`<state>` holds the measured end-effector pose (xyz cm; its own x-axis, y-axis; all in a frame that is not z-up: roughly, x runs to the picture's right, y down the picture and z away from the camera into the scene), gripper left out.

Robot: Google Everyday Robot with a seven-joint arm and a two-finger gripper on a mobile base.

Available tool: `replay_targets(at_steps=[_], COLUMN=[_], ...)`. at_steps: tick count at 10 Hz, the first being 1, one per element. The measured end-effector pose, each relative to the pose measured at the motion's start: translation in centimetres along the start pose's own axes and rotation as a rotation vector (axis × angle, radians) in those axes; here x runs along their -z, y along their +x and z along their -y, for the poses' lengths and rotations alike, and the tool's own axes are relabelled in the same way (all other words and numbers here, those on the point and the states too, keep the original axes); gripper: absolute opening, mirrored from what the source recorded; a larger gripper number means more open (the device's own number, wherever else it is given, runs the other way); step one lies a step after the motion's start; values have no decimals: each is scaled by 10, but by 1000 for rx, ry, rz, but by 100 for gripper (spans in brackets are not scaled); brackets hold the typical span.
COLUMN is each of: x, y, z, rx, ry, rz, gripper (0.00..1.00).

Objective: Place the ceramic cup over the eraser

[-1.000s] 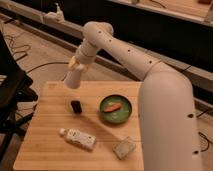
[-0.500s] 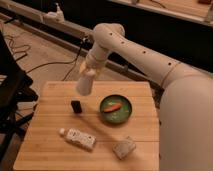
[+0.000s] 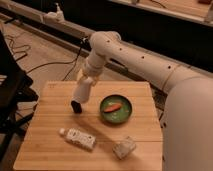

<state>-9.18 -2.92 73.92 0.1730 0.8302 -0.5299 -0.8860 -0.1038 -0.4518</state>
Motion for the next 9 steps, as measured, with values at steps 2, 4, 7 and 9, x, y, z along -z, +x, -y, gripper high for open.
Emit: replay_targets(at_steps=[2,4,7,9], x=[-8,-13,-21,-29], y=[2,2,5,7], z=[-6,-11,-18,-26], rx=[16,37,60,76], ry=[-14,-12,-12,-16], rz=[5,17,21,16], gripper=[0,0,0,0])
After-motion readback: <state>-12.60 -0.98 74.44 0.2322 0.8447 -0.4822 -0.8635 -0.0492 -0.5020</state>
